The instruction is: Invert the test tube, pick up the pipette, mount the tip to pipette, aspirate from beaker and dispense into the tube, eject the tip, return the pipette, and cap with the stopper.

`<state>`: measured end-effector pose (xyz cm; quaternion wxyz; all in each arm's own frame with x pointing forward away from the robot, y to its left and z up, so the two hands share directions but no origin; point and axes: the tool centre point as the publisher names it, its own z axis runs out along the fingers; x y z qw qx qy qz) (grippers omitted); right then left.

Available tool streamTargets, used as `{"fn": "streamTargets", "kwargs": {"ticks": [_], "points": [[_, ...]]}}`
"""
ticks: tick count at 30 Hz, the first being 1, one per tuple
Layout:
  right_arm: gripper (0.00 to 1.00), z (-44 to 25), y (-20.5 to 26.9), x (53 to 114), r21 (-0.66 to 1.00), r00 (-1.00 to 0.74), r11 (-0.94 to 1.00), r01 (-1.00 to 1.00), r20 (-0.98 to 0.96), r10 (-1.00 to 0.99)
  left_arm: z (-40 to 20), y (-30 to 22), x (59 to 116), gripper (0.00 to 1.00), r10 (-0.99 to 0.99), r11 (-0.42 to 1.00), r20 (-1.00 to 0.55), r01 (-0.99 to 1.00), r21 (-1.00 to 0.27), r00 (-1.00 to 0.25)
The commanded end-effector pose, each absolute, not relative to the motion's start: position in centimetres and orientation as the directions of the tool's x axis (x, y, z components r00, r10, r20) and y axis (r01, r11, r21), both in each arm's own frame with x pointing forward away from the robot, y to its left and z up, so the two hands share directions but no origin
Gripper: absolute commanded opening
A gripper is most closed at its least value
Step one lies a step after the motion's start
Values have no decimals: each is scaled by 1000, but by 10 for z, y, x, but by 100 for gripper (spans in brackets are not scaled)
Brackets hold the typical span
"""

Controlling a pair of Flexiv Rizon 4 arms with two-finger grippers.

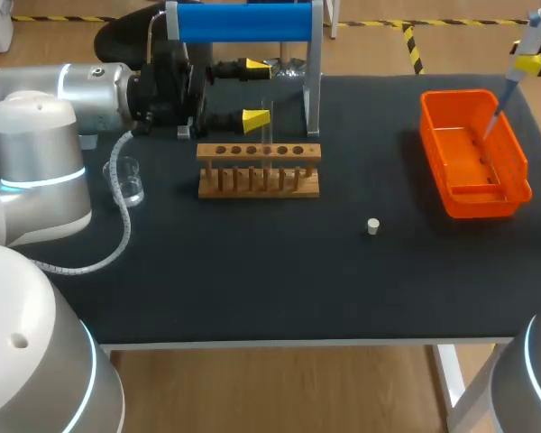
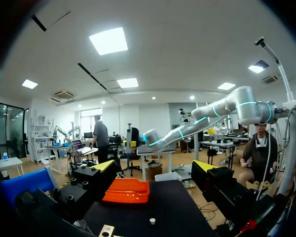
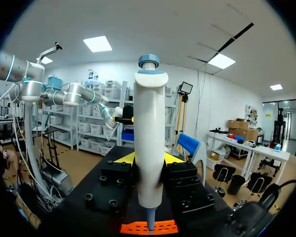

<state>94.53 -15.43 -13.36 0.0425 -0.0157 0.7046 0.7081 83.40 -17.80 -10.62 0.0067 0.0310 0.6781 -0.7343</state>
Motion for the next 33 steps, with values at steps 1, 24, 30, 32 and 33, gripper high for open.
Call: {"fn": "streamTargets", "kwargs": {"ticks": [1, 24, 30, 32, 33], "points": [[0, -142, -158, 953, 997, -997, -17, -71, -71, 15, -106, -179, 834, 100, 30, -80, -56, 53, -995, -998], [0, -149, -161, 949, 999, -999, -1, -46, -46, -7, -106, -179, 834, 100, 30, -80, -56, 53, -995, -998], [0, -148, -161, 950, 999, -999, 0, -50, -50, 4, -106, -179, 834, 100, 30, -80, -56, 53, -995, -998], [0, -147, -161, 950, 999, -999, 0, -51, -51, 5, -106, -179, 834, 100, 30, -80, -56, 53, -995, -998], [0, -147, -161, 949, 999, -999, 1, -52, -52, 6, -106, -179, 834, 100, 30, -80, -56, 53, -995, -998]]}}
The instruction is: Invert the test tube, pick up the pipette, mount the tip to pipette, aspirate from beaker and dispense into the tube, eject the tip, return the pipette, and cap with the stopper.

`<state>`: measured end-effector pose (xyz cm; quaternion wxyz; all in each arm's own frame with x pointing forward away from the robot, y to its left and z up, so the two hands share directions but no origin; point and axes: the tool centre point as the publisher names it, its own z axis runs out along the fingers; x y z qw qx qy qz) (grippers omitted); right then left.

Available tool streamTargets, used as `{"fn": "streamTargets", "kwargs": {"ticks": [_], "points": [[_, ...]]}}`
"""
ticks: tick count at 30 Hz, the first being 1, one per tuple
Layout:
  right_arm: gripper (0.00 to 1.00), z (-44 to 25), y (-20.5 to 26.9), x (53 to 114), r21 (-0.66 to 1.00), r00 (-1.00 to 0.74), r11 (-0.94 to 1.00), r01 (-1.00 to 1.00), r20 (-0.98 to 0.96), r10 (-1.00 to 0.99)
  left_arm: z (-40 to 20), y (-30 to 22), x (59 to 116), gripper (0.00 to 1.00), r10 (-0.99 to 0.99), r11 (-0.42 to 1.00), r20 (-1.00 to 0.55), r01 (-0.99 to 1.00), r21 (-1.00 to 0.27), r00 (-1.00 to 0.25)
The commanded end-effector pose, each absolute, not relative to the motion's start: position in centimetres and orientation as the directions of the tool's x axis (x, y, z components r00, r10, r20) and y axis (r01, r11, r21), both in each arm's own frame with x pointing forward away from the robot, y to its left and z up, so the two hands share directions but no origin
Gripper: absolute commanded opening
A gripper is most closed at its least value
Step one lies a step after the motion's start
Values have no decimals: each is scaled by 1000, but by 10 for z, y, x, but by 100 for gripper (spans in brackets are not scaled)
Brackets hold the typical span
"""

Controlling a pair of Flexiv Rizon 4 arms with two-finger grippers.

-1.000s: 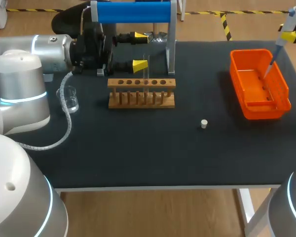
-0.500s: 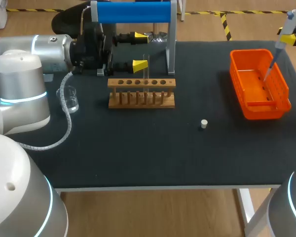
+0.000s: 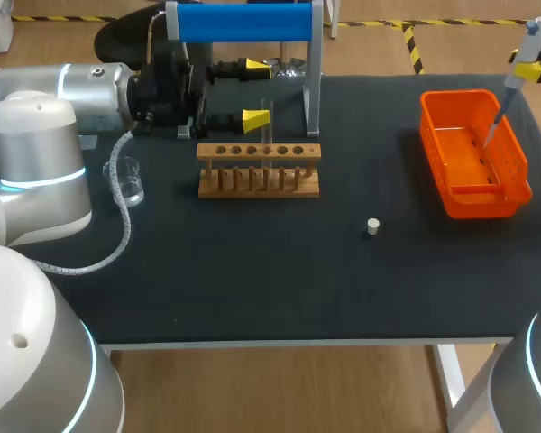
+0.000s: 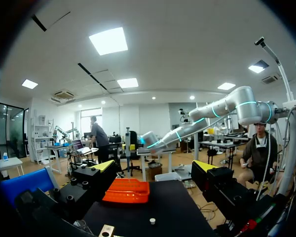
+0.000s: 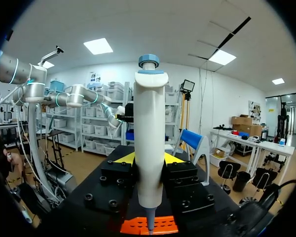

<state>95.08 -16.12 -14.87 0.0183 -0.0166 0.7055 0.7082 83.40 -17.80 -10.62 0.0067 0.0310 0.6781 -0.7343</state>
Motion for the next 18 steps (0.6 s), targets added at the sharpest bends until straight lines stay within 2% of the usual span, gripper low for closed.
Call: {"fn": "streamTargets", "kwargs": {"ticks": [1, 18], "points": [[0, -147, -161, 949, 999, -999, 2, -53, -53, 6, -106, -179, 834, 100, 30, -80, -56, 53, -995, -998], [0, -145, -162, 947, 997, -998, 25, -68, -68, 7, -106, -179, 834, 100, 30, -80, -56, 53, -995, -998]]}}
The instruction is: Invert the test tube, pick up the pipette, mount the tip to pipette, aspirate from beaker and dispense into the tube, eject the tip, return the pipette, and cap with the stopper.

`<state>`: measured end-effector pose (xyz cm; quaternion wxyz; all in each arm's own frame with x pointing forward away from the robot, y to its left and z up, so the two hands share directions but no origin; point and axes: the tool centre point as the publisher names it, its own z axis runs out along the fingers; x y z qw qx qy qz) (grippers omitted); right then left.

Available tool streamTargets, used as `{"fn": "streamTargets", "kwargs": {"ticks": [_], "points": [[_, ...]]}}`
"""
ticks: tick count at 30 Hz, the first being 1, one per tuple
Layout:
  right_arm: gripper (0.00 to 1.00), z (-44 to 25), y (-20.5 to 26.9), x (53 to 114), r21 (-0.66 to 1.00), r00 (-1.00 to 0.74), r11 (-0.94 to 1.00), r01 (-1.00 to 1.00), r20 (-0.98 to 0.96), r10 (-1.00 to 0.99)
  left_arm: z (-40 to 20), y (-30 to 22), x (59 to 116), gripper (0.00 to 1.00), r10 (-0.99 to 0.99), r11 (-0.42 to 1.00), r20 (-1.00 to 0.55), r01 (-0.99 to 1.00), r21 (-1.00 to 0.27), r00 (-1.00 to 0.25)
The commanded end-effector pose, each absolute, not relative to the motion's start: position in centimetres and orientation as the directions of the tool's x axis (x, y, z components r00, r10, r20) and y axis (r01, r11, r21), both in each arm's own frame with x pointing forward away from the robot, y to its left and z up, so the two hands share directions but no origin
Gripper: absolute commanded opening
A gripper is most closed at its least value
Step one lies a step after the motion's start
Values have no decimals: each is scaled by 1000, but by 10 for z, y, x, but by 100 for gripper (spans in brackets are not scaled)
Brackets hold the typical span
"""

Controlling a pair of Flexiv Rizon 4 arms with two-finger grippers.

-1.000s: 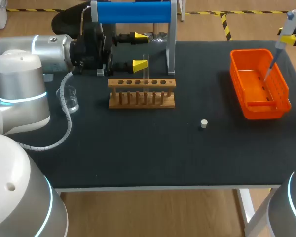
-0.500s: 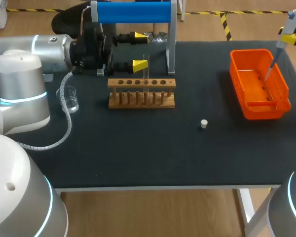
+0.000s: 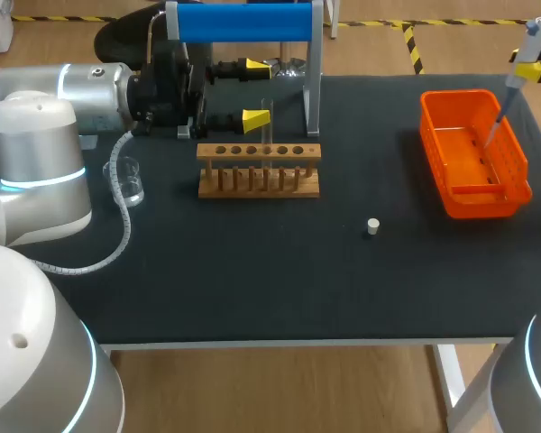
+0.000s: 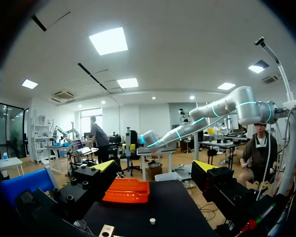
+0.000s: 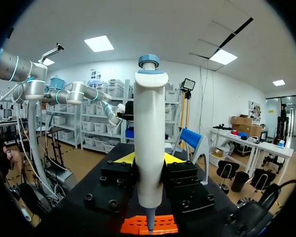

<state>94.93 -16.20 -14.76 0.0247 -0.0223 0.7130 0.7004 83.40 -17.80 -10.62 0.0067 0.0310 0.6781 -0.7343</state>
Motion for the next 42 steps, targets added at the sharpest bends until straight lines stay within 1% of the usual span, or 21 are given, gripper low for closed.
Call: {"fn": "streamTargets", "kwargs": {"ticks": [1, 20, 21, 23, 32, 42], "points": [[0, -145, -162, 947, 997, -998, 25, -68, -68, 7, -106, -179, 834, 100, 30, -80, -56, 53, -995, -998], [0, -145, -162, 947, 997, -998, 25, -68, -68, 7, -106, -179, 834, 100, 30, -80, -56, 53, -995, -998], [0, -145, -162, 947, 997, -998, 25, -68, -68, 7, -108, -183, 836, 100, 38, -53, -29, 27, -998, -999], [0, -145, -162, 947, 997, -998, 25, -68, -68, 7, -108, -191, 840, 100, 43, -66, -26, 24, -998, -999], [0, -145, -162, 947, 997, -998, 25, -68, -68, 7, -93, -247, 864, 100, 73, -32, -3, 1, -999, -997], [0, -145, -162, 947, 997, -998, 25, -68, -68, 7, -59, -324, 894, 100, 48, 81, -15, 19, -997, -999]]}}
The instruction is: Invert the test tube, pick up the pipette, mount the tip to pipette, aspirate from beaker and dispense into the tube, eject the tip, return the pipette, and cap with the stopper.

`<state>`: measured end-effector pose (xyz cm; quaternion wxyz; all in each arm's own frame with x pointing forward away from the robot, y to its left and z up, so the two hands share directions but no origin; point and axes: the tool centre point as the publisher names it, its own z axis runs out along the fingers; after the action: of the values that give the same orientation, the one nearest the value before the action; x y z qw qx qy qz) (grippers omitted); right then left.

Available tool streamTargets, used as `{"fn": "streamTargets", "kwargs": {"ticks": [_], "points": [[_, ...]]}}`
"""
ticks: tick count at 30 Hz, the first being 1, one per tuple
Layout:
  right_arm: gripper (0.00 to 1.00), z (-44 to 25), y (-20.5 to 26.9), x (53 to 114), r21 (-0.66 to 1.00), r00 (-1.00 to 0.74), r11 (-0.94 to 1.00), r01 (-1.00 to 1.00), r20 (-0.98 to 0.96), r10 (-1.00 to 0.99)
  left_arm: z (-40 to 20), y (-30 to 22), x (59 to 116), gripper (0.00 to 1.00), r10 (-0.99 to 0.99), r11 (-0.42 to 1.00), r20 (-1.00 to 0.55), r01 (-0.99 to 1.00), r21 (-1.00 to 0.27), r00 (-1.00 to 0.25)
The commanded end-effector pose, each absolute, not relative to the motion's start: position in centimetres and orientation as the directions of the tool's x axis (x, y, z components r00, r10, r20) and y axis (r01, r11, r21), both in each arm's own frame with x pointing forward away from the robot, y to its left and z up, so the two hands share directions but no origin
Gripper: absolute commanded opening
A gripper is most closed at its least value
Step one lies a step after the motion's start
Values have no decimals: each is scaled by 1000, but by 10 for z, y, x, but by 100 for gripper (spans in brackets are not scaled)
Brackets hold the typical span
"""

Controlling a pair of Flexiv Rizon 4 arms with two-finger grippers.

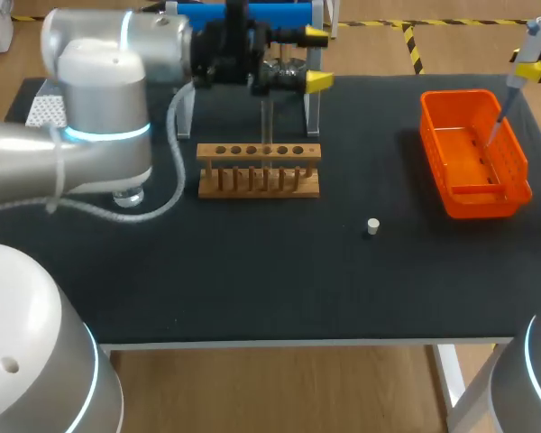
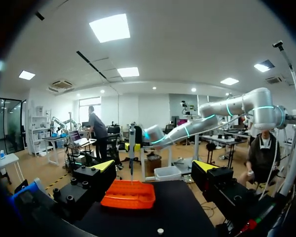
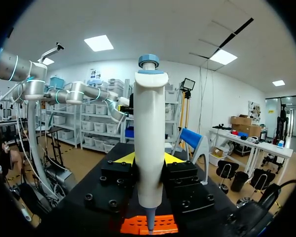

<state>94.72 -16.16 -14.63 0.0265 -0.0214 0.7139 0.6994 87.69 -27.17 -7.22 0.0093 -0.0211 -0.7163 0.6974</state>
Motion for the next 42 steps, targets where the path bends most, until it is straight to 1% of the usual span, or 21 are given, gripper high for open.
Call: {"fn": "streamTargets", "kwargs": {"ticks": [1, 3, 10, 11, 12, 13, 30, 35, 40, 42], "points": [[0, -145, -162, 947, 997, -998, 25, -68, -68, 7, -56, -331, 897, 100, 50, 81, -12, 17, -997, -999], [0, -145, -162, 947, 997, -998, 25, -68, -68, 7, -51, -349, 903, 100, 95, 118, 1, 11, -993, -995], [0, -145, -162, 947, 997, -998, 25, -68, -68, 7, -51, -349, 903, 100, 95, 118, 1, 11, -993, -995], [0, -145, -162, 947, 997, -998, 25, -68, -68, 7, -51, -349, 903, 87, 95, 118, 1, 11, -993, -995], [0, -145, -162, 947, 997, -998, 25, -68, -68, 7, -51, -349, 903, 35, 95, 118, 1, 11, -993, -995], [0, -145, -162, 947, 997, -998, 25, -68, -68, 7, -51, -349, 903, 0, 95, 118, 1, 11, -993, -995], [0, -145, -162, 947, 997, -998, 25, -68, -68, 7, -51, -349, 903, 0, 95, 118, 1, 11, -993, -995], [0, -145, -162, 947, 997, -998, 25, -68, -68, 7, -50, -378, 909, 0, 52, 132, 23, -16, -991, -998], [0, -145, -162, 947, 997, -998, 25, -68, -68, 7, -44, -400, 911, 0, 45, 127, -14, 19, -992, -999], [0, -145, -162, 947, 997, -998, 25, -68, -68, 7, -43, -409, 912, 0, 30, 158, -10, 15, -987, -999]]}}
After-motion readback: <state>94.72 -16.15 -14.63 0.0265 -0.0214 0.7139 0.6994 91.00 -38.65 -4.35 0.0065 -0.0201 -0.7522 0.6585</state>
